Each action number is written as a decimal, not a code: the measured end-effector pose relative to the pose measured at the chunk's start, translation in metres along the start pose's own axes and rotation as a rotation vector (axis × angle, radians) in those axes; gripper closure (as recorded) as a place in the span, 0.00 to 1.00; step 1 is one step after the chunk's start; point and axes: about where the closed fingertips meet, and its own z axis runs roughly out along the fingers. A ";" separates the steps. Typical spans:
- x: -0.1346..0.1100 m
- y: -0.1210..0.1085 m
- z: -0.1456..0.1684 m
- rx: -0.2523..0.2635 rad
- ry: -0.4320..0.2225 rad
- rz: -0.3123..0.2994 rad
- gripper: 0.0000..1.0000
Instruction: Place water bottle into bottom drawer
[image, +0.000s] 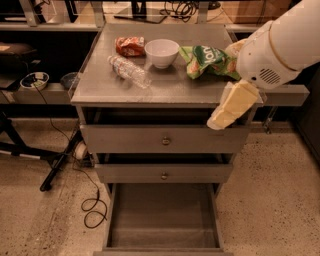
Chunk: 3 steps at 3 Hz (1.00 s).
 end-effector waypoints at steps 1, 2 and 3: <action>-0.013 -0.010 0.017 0.021 -0.082 0.036 0.00; -0.027 -0.023 0.030 0.060 -0.121 0.084 0.00; -0.045 -0.031 0.040 0.089 -0.087 0.119 0.00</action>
Offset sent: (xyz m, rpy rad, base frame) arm 0.0626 0.0418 -0.0017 0.2104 -0.0742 -0.1279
